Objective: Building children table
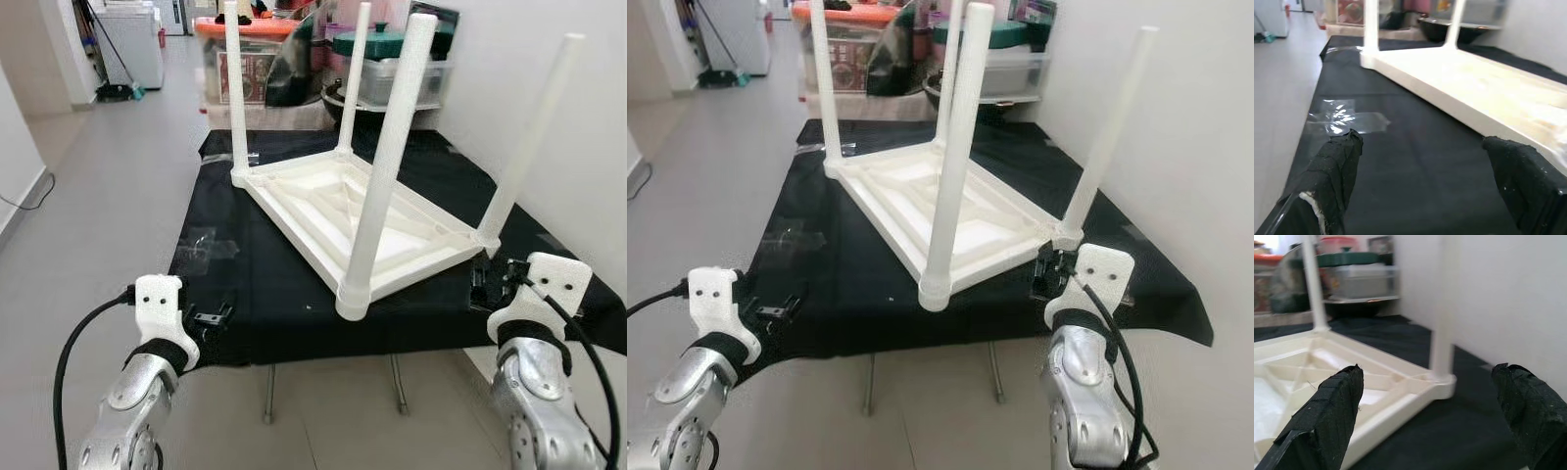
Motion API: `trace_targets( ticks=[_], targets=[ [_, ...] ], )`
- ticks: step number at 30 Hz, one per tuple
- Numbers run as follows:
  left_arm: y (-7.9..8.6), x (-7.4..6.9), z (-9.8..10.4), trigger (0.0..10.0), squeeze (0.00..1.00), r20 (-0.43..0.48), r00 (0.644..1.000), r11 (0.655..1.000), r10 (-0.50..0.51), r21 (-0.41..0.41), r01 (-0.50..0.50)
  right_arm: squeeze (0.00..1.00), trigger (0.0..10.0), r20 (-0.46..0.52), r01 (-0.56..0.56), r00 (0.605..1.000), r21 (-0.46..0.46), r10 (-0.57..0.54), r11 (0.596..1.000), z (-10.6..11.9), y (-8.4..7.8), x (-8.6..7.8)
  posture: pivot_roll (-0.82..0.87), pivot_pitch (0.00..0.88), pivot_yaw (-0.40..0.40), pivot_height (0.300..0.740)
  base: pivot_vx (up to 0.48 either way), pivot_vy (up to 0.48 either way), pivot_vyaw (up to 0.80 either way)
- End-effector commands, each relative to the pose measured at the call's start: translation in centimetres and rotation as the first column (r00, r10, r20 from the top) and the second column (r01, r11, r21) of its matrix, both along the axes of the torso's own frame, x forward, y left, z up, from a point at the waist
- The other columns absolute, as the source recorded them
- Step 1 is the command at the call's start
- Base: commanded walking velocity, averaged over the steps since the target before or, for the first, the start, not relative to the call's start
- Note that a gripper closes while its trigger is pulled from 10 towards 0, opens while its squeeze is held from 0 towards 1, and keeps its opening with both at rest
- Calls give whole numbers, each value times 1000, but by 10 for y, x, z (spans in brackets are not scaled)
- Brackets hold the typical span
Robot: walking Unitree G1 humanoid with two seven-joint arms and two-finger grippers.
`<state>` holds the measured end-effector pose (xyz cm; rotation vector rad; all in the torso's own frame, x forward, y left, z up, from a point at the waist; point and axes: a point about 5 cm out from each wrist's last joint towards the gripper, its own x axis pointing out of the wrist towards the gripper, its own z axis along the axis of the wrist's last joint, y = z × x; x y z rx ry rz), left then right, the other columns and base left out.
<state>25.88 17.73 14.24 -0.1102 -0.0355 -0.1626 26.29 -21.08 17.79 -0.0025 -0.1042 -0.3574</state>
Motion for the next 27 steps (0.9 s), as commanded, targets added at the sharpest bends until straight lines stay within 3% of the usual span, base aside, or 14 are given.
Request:
trace_targets(
  ticks=[1, 7, 8, 9, 11, 14, 18, 20, 25, 27],
  targets=[
    [-1, 0, 0, 10000, 0, -1, 1000, 1000, -7, 13, 7, 0, 10000, 2, -14, 1000, 12, 14, 1000, 0, -1, 3, 64, 0, -61, 740, 442, 0, 0],
    [-3, 0, 1, 10000, 0, 2, 1000, 1000, -14, 16, 14, 0, 10000, 25, 11, 1000, -44, -9, 999, 13, -17, 17, 64, 0, -57, 740, 415, 0, 0],
    [-4, 1, -1, 10000, 0, -7, 1000, 1000, -16, 26, 17, 0, 10000, 41, 96, 995, -94, -92, 991, 25, -36, 26, 61, 0, -54, 740, 0, 0, 0],
    [-4, 1, -1, 10000, 0, -7, 1000, 1000, -16, 26, 17, 0, 10000, 41, 96, 995, -94, -92, 991, 25, -36, 26, 61, 0, -54, 740, 0, 0, 0],
    [-6, 2, -1, 10000, 0, -5, 1000, 999, -19, 30, 20, 0, 10000, 75, 159, 986, -113, -151, 981, 39, -51, 34, 67, 0, -62, 740, 0, 0, 0],
    [-7, 3, 0, 10000, 0, -1, 1000, 1000, -17, 25, 17, 0, 10000, 92, 158, 985, -103, -149, 982, 45, -52, 38, 75, 0, -71, 740, 0, 0, 0],
    [-6, 0, -1, 10000, 0, -4, 1000, 1000, -6, 28, 6, 0, 10000, 92, 66, 994, -78, -59, 995, 41, -39, 41, 81, 0, -76, 740, 0, 0, 0],
    [-5, -1, -2, 10000, 0, -10, 1000, 1000, -4, 30, 4, 0, 10000, 78, -47, 995, -105, 55, 993, 39, -30, 44, 76, 0, -70, 740, 0, 0, 0],
    [-8, 0, -3, 10000, 0, -15, 1000, 999, -15, 29, 15, 0, 10000, 68, -58, 995, -142, 68, 988, 44, -48, 48, 65, 0, -64, 740, 0, 0, 0],
    [-9, 1, -4, 10000, 0, -15, 1000, 999, -21, 28, 22, 0, 10000, 41, -115, 992, -139, 121, 984, 47, -58, 52, 65, 0, -64, 740, 0, 0, 0]
  ],
)
